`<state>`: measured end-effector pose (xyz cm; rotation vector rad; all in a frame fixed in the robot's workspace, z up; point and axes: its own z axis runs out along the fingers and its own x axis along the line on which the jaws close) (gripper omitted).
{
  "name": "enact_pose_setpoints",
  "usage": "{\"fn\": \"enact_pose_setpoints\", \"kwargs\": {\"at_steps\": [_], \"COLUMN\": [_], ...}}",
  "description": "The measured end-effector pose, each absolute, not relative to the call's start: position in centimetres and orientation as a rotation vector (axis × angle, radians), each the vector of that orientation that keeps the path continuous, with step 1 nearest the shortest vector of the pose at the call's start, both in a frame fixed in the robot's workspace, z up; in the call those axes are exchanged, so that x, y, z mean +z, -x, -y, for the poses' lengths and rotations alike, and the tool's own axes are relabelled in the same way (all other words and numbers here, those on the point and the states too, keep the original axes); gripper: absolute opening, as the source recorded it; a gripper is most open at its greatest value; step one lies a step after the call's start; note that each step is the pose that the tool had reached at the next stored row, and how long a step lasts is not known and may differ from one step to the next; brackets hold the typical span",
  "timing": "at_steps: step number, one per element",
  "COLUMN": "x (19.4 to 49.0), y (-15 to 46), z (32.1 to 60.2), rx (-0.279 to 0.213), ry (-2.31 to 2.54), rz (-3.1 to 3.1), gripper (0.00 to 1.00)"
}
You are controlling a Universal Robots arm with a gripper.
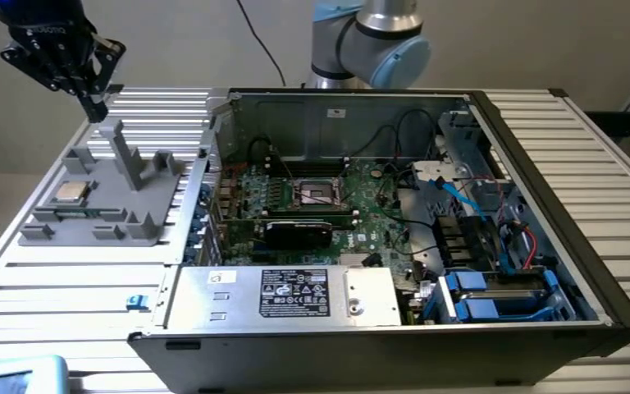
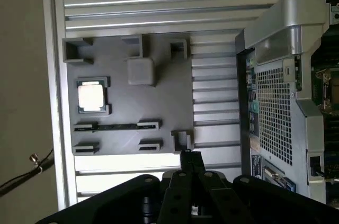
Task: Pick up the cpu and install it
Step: 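Reach for the cpu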
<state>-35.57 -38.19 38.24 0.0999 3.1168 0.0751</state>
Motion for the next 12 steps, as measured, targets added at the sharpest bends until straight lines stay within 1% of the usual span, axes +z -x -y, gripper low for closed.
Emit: {"fn": "enact_pose_setpoints", "kwargs": {"at_steps": [12], "x": [37.0], "y": [41.0], "z": [37.0], "rx": [0.075], "ry": [-0.099], "rz": [-3.117], "gripper": [0.11]}}
